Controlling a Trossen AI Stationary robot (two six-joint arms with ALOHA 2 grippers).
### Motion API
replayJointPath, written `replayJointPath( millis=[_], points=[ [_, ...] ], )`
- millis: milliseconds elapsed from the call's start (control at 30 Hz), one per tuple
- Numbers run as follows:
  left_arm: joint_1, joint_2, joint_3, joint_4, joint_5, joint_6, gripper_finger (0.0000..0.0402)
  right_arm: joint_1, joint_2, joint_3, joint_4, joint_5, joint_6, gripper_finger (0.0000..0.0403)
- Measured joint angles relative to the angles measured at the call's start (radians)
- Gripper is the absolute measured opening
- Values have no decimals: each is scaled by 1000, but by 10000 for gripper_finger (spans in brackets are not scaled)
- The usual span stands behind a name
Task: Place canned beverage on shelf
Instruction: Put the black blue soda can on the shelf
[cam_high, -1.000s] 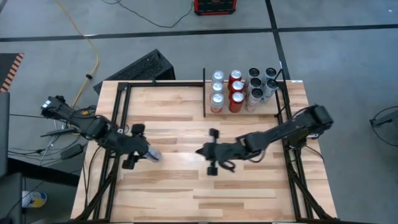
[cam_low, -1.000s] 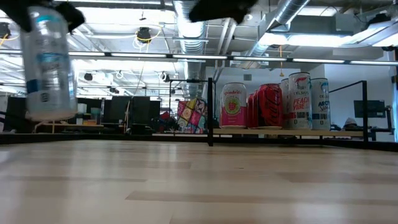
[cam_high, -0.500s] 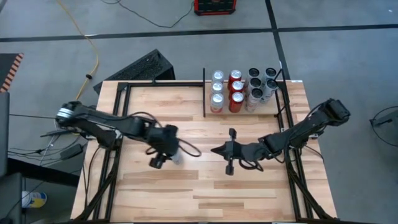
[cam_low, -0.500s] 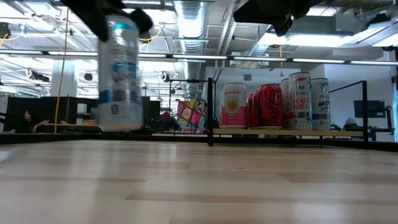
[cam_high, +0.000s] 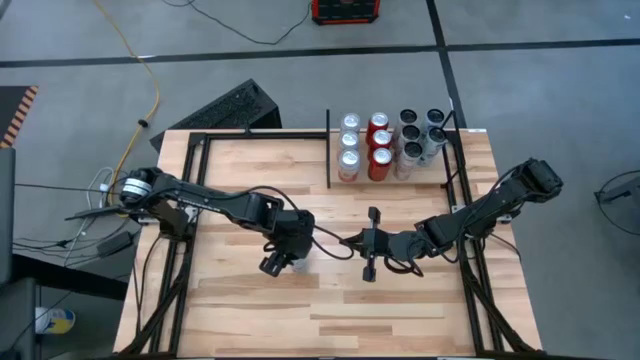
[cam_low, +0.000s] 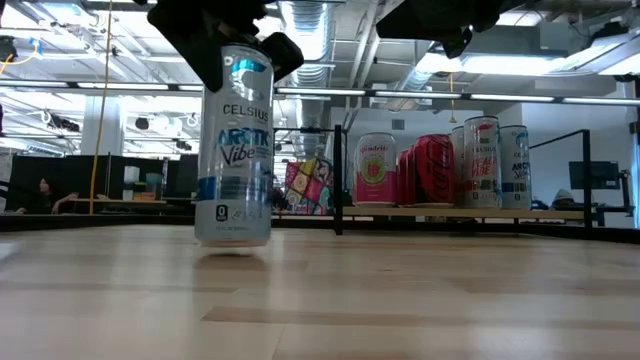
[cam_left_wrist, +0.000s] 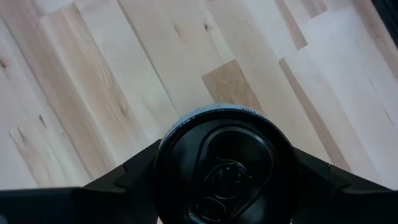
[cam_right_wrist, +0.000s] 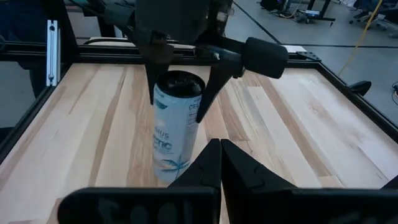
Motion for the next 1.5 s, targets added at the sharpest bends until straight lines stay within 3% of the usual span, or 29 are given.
replayJointPath(
  millis=[100,300,400,633,933,1200,1500],
  points=[
    [0,10,0,15,-2,1,247,-8,0,0,0,0,1,27],
    [0,9,1,28,-7,1,356,-8,0,0,3,0,2,27],
    [0,1,0,30,-8,-9,383,-8,0,0,3,-1,2,27],
    [0,-46,0,19,-46,-27,391,-8,1,0,6,-1,4,27],
    [-1,-236,-23,-107,-158,-124,390,-6,1,0,6,-4,13,27],
    [-24,-575,-302,-23,-219,-235,391,-23,1,0,29,-4,47,27],
    [-70,-1032,-815,514,-213,-327,391,-53,1,0,215,-10,48,27]
  ],
)
